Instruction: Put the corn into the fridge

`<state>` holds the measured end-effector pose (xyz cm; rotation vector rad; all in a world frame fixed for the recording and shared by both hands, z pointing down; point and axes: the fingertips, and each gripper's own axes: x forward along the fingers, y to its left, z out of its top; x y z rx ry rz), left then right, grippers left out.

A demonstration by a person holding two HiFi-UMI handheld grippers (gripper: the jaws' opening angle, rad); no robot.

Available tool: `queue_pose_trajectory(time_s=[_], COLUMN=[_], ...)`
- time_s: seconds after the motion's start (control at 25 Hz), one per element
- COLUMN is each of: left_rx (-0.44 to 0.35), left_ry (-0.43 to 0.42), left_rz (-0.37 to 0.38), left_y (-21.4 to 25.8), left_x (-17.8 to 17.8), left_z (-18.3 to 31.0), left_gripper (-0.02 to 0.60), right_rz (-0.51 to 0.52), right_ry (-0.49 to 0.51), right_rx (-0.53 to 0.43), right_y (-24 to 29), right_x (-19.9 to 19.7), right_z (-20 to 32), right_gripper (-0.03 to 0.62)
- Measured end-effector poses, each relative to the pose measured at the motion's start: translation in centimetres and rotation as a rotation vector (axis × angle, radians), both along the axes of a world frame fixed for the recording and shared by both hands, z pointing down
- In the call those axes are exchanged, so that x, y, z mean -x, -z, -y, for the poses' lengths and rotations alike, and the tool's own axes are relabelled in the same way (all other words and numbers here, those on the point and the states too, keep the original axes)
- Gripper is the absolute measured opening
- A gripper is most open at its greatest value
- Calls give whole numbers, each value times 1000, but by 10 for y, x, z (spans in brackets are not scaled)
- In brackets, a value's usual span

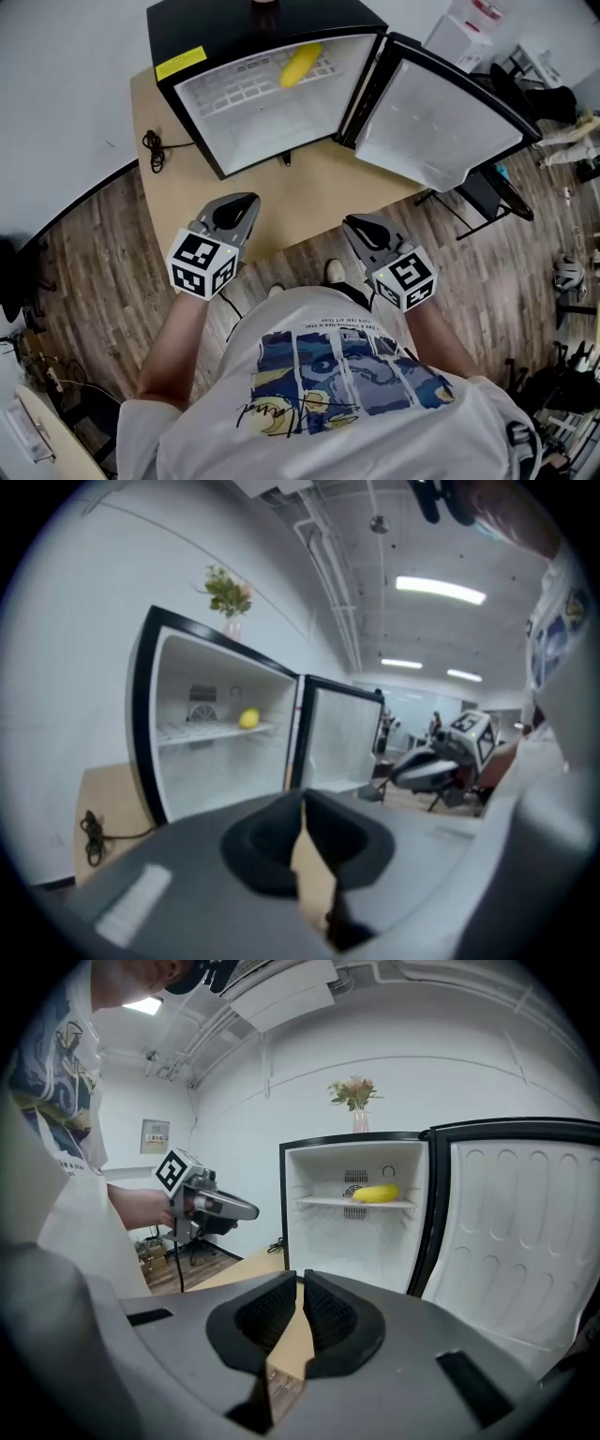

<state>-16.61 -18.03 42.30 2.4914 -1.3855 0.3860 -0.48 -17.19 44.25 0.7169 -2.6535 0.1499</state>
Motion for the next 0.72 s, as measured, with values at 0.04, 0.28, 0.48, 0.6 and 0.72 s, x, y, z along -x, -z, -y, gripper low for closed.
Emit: queue_pose_trajectory(time_s=[0.04,0.28,0.48,0.6,0.72], left_rx=[11,38,38,39,41], left_ry=[-13,-100,-166,-201,-222], left_rz=[-7,-20,-20,-20,-27], left_y=[-4,-17,-24,-26,-29], left_x=[0,-2,-6,-6,-7], left_z=[-10,-58,-78,-84,-88], left_gripper=[14,9,9,9,9], right_rz=[0,1,-2,-2,-4], right_ry=[-4,-23,-42,-62,-84], right_rx=[1,4,9,7,8], right_y=[-1,-3,-6,-6,-6], right_x=[3,21,31,33,33], right_z=[-5,-31,-50,-58,-64], right_gripper=[29,28,25,25,23])
